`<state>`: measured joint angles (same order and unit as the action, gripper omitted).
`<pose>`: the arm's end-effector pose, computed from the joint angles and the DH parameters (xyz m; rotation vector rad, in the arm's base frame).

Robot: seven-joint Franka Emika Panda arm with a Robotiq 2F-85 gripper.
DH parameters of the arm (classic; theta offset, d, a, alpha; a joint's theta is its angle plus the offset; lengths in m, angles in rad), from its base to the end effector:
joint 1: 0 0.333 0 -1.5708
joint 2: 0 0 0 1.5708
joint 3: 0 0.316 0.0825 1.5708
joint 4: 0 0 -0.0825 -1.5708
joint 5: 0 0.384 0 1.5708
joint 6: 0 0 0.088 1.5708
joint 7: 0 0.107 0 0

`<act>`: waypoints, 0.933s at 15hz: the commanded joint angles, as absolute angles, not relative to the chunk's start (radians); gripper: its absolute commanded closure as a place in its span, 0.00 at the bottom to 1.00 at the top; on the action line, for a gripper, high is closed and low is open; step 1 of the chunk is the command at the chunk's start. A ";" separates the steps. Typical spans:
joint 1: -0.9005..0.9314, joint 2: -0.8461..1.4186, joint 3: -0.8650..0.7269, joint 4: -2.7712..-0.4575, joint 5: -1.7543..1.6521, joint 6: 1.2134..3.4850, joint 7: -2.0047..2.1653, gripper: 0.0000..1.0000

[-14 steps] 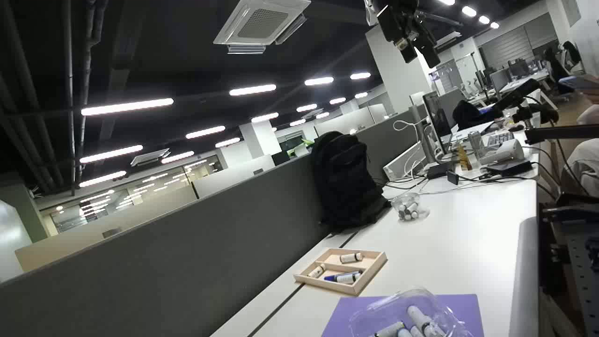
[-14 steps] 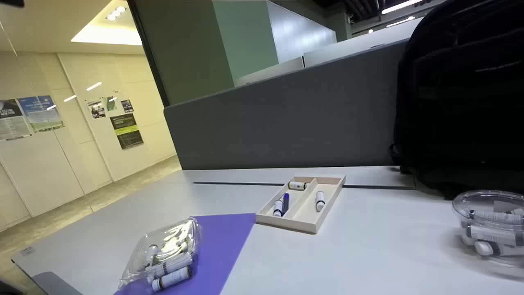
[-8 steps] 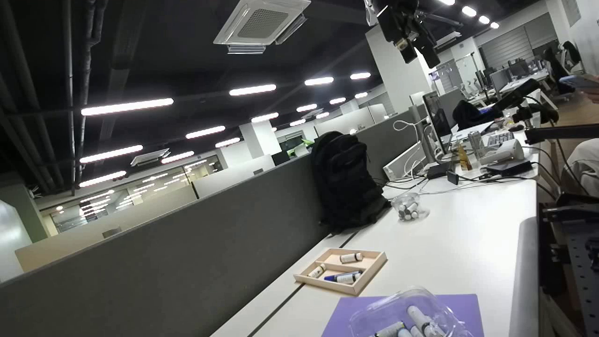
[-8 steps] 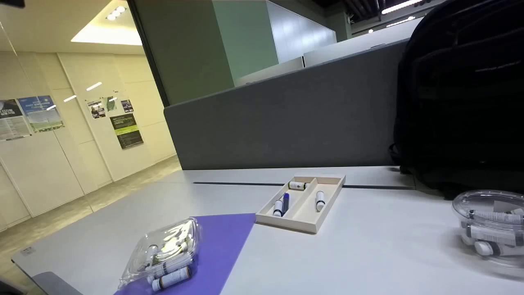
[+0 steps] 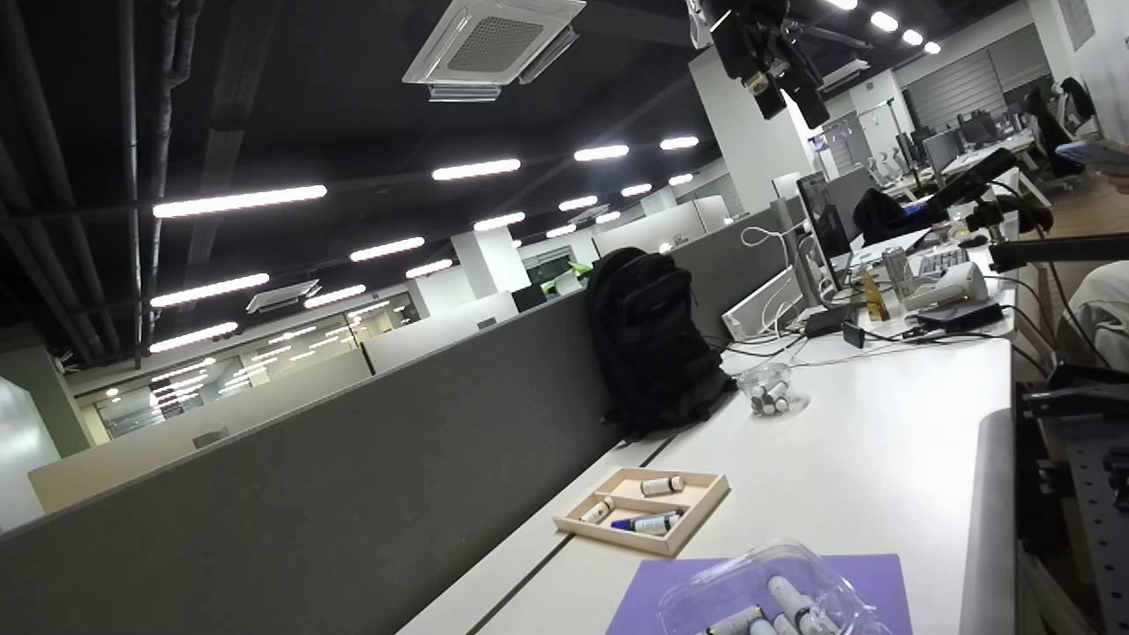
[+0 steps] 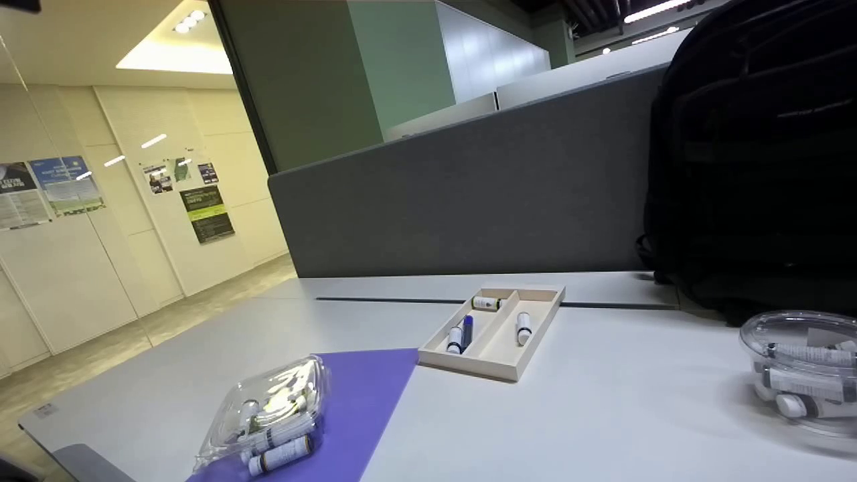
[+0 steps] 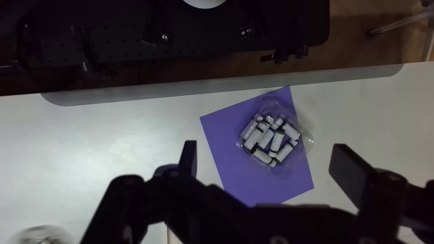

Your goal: Remove the marker from the tray and put it on the table

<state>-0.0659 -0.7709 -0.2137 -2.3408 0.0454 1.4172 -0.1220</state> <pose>0.2826 -0.0948 0.5757 -2.9148 0.1208 0.1883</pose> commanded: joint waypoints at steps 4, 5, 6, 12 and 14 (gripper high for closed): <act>-0.083 -0.755 -0.199 -2.335 0.042 1.456 -0.134 0.00; -0.083 -0.749 -0.192 -2.336 0.023 1.508 -0.142 0.00; -0.081 -0.729 -0.181 -2.333 0.000 1.577 -0.149 0.00; -0.058 -0.518 -0.118 -2.303 -0.150 1.968 -0.200 0.00; -0.046 -0.421 -0.105 -2.286 -0.173 2.067 -0.218 0.00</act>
